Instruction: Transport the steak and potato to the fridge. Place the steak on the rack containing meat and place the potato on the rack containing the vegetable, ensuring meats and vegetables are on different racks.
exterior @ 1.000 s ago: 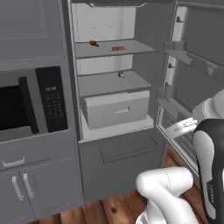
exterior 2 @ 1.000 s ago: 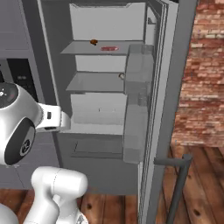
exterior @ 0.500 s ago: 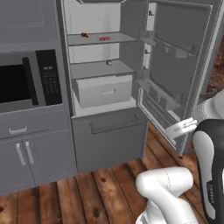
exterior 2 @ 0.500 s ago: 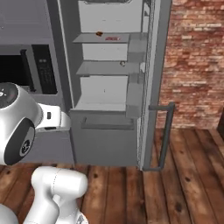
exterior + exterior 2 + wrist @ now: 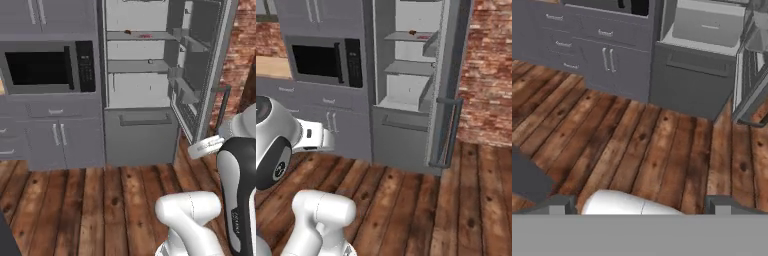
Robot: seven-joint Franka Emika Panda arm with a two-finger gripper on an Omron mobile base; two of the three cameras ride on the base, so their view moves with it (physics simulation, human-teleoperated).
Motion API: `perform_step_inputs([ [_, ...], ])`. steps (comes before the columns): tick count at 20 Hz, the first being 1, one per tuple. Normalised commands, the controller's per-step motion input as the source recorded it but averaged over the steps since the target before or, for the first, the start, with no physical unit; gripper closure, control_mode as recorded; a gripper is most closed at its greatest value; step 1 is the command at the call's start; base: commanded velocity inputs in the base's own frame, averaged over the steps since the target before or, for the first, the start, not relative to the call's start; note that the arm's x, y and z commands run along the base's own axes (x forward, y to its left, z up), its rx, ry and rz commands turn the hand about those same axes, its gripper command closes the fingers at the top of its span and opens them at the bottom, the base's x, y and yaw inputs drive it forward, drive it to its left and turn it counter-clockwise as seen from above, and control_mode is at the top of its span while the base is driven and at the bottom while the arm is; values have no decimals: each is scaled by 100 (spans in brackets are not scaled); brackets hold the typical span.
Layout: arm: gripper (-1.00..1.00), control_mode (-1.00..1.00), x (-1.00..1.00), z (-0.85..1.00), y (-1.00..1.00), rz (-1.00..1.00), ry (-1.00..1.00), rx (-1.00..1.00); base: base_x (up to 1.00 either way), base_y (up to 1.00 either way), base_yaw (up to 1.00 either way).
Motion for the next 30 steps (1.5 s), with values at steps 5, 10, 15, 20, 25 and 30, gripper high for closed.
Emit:
perform_step_inputs([
  [5, -100, 100, 0, 0, 0, 0, 0, 0, -63, -42, 93],
  [10, -100, 100, 0, 0, 0, 0, 0, 0, -66, -37, 91],
  [15, -100, 100, 0, 0, 0, 0, 0, 0, -100, 45, 68],
  [20, -100, 100, 0, 0, 0, 0, 0, 0, -100, 98, 54],
  [25, -100, 100, 0, 0, 0, 0, 0, 0, -26, 98, 47],
  [30, -100, 100, 0, 0, 0, 0, 0, 0, 100, -63, 11],
])
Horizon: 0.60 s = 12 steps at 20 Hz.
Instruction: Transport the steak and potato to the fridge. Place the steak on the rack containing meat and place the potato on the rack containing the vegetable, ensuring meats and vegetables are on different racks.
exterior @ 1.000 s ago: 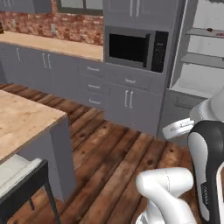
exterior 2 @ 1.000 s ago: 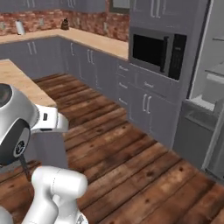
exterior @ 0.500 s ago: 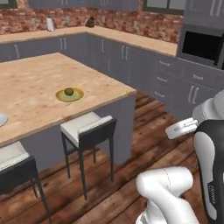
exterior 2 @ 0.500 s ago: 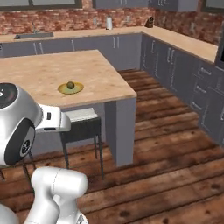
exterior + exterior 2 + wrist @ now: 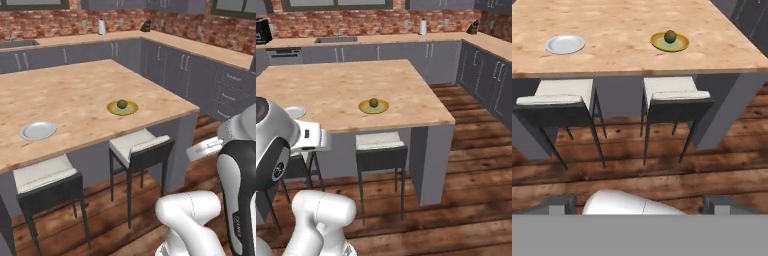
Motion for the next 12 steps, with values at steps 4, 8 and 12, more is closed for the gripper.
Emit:
perform_step_inputs([
  [4, -100, 100, 0, 0, 0, 0, 0, 0, 83, -56, 1],
  [8, -100, 100, 0, 0, 0, 0, 0, 0, 64, 41, 5],
  [12, -100, 100, 0, 0, 0, 0, 0, 0, 100, 8, 12],
])
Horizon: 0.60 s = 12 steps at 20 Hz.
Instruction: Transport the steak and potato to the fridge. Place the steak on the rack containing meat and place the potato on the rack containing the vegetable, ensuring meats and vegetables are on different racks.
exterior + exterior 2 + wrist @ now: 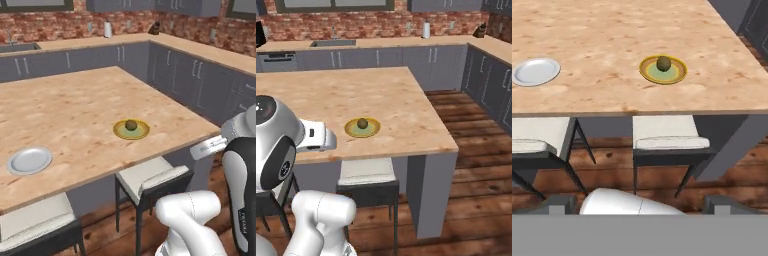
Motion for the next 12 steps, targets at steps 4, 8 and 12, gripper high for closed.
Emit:
perform_step_inputs([
  [4, -100, 100, 0, 0, 0, 0, 0, 0, 50, -67, 21],
  [8, -100, 100, 0, 0, 0, 0, 0, 0, -61, -50, 24],
  [12, -100, 100, 0, 0, 0, 0, 0, 0, 11, 28, 11],
])
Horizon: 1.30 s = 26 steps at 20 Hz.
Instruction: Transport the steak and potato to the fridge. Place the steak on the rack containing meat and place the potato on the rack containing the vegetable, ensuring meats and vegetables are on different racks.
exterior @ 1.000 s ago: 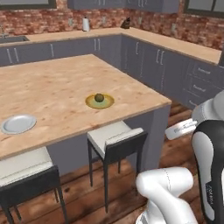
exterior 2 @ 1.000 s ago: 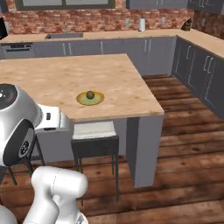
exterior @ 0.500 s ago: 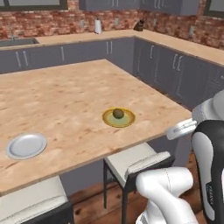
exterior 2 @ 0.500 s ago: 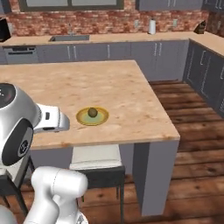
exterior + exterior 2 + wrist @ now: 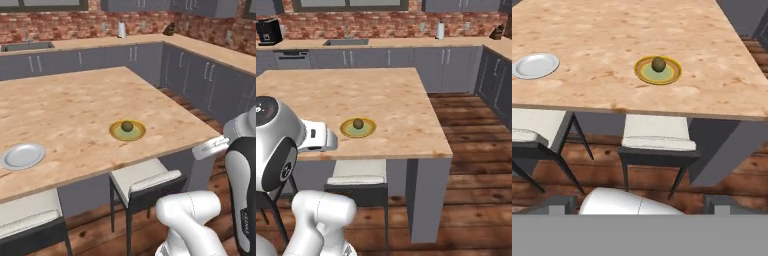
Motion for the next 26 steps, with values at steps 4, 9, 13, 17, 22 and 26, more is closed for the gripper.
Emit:
perform_step_inputs([
  [4, -100, 100, 0, 0, 0, 0, 0, 0, 100, 1, 16],
  [9, -100, 100, 0, 0, 0, 0, 0, 0, 100, -19, 25],
  [13, -100, 100, 0, 0, 0, 0, 0, 0, 100, -7, 24],
  [17, -100, 100, 0, 0, 0, 0, 0, 0, 93, -1, 15],
  [22, -100, 100, 0, 0, 0, 0, 0, 0, 91, -15, 16],
  [26, -100, -100, 49, -14, 0, 2, 12, 0, 48, -3, 7],
])
